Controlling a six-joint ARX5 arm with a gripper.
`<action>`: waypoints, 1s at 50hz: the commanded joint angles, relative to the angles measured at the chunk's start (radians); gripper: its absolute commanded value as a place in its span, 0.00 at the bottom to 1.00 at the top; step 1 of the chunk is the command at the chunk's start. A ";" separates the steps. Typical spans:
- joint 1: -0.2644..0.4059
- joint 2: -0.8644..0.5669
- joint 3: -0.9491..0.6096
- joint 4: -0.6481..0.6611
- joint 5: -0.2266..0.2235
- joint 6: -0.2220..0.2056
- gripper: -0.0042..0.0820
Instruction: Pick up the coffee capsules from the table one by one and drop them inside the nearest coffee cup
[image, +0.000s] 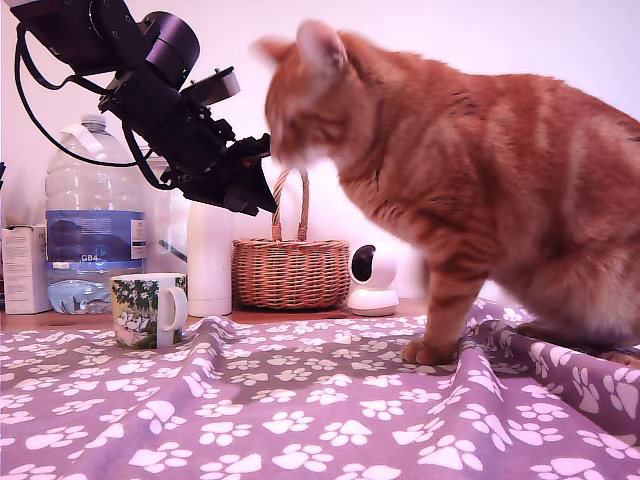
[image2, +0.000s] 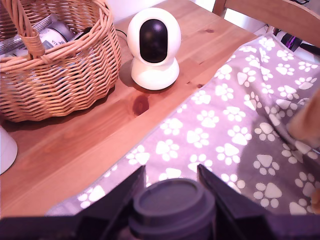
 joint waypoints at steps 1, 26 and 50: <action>0.010 -0.013 -0.004 0.008 -0.008 -0.002 0.33; 0.012 -0.013 -0.004 -0.017 -0.008 -0.003 0.33; 0.014 -0.013 -0.004 -0.062 -0.008 -0.002 0.33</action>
